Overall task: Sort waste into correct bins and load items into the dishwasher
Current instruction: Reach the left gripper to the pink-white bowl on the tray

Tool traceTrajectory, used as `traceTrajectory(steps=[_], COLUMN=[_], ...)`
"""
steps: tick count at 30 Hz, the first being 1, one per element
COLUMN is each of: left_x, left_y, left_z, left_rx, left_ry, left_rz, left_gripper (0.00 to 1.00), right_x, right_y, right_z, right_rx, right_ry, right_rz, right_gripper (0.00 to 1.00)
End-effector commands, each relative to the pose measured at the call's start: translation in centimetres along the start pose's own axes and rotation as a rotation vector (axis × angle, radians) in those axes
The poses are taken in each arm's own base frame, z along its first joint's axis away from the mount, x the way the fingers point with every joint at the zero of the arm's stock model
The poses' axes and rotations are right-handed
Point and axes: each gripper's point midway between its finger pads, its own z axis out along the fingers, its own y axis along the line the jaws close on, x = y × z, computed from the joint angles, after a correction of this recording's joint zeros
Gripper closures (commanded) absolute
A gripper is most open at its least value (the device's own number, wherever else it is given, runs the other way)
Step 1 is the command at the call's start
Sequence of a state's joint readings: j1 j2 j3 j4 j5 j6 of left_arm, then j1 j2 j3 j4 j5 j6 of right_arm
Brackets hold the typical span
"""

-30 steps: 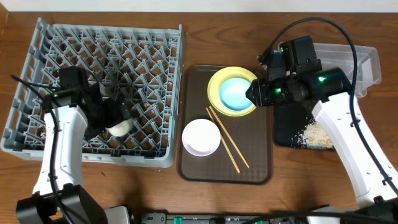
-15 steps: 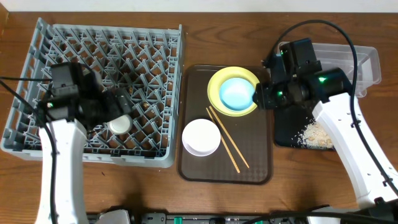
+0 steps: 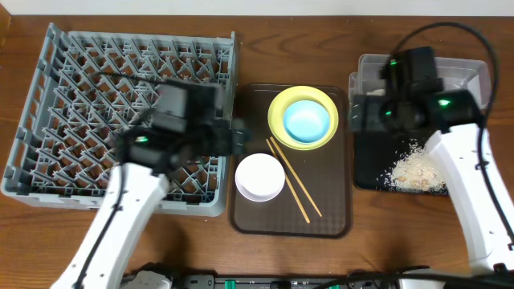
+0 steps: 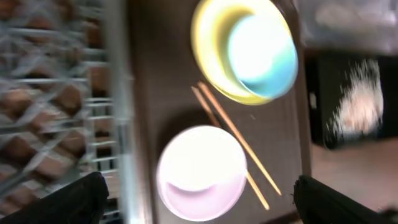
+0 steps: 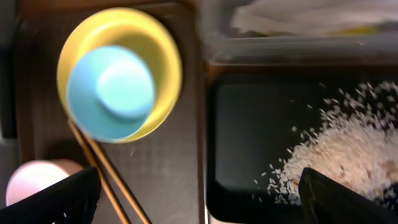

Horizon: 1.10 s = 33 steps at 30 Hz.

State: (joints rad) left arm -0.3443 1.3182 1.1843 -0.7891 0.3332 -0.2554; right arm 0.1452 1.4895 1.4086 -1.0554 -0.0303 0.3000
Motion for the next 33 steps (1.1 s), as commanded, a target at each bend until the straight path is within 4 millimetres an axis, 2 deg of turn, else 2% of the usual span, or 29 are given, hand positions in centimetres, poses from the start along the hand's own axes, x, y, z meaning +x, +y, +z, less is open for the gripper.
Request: traceTrajectory(steps=[1,9,15,20,24,32,33], left_x=[1.1,6.7,10.5,12.3,13.0,14.6,14.9], left_y=[-1.7,-4.2,-4.2,-3.5,-3.5,-3.6,-3.8], left_z=[2.6,9.2,12.9,14.6,15.0,16.0,16.1], left_rx=[-0.049,-0.122,-0.161,-0.192,-0.200,-0.211,-0.211], left_ry=[0.056,0.264,0.405,0.476,0.497,0.541,0.546], left_rz=[0.076,0.236,0.286,0.296,0.303,0.333,0.341], left_gripper=[0.01,0.04,0.13,0.27,0.44,0.47,0.52], right_x=[-0.4,0.3,0.4,0.3,0.4,0.9,0.9], right_y=[-1.2,-1.7,-1.7,-1.7,-1.7,-1.8,-1.9], right_z=[-0.7,-0.7,-0.7,-0.7,-0.7,-0.7,-0.7], right_rx=[-0.005,0.007,0.007,0.007,0.007,0.014,0.014], right_ry=[-0.010,0.019,0.020,0.019,0.020,0.041,0.042], right_rz=[0.115,0.118,0.118,0.118,0.118,0.120,0.120], right_gripper=[0.01,0.01,0.01,0.01,0.01,0.01,0.01])
